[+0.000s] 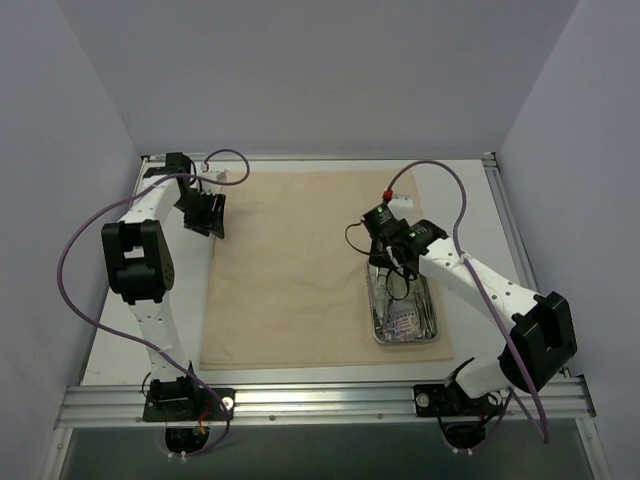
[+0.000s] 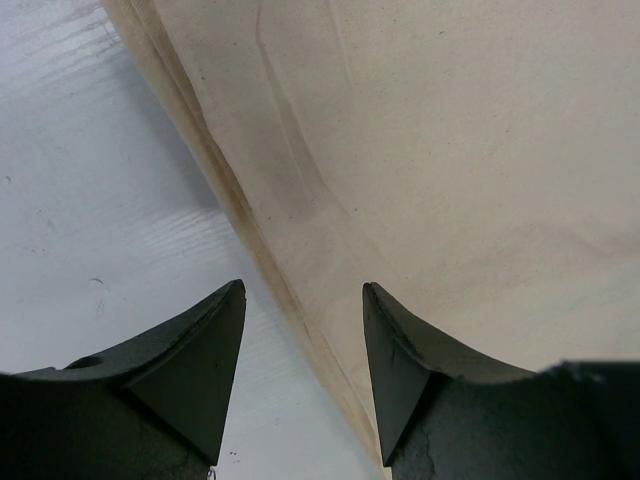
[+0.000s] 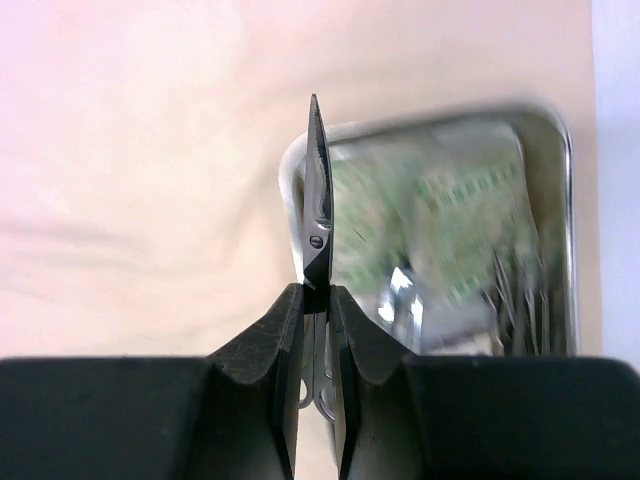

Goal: Open and lay out the surgical kit
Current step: Pick up the medical item from the container, then place the medical item in the surgical kit.

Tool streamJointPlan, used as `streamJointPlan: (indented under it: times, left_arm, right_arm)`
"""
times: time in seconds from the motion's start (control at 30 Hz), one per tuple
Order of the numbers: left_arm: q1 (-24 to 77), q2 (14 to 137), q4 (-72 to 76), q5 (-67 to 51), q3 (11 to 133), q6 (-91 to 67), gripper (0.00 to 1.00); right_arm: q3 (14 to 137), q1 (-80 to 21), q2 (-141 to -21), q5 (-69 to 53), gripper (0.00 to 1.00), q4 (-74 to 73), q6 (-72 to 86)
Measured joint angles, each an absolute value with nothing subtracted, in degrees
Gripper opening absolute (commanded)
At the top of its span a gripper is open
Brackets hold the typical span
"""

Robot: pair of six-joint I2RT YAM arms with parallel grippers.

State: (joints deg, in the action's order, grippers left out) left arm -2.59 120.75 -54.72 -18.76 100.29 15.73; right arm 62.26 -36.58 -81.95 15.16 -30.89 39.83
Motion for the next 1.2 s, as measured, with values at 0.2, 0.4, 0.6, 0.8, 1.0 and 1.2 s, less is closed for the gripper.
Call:
streamJointPlan:
  times: [0.2, 0.4, 0.6, 0.8, 1.0, 1.2]
  left_arm:
    - [-2.7, 119.7, -55.0, -18.8, 100.4, 15.7, 0.6]
    - [-3.1, 117.0, -55.0, -19.7, 100.4, 15.7, 0.6]
    - [-4.3, 116.0, -54.8, -20.7, 100.1, 15.7, 0.6]
    - [-5.2, 116.0, -54.8, -21.1, 99.4, 15.7, 0.59]
    - [-5.3, 116.0, -54.8, -21.7, 99.2, 15.7, 0.6]
    - [-5.3, 116.0, -54.8, -21.8, 99.2, 15.7, 0.6]
  right_arm:
    - [79.3, -39.8, -89.2, 17.9, 0.0, -24.4, 36.6]
    - [95.8, -43.5, -110.4, 15.6, 0.0, -16.2, 34.3]
    - [114.6, -46.3, -132.5, 11.9, 0.0, -14.0, 32.9]
    - [124.6, -48.2, -142.5, 9.6, 0.0, -12.3, 34.5]
    - [126.1, -48.4, -146.1, 7.8, 0.0, -9.9, 37.7]
    - [125.8, -48.3, -148.0, 7.0, 0.0, -7.6, 40.7]
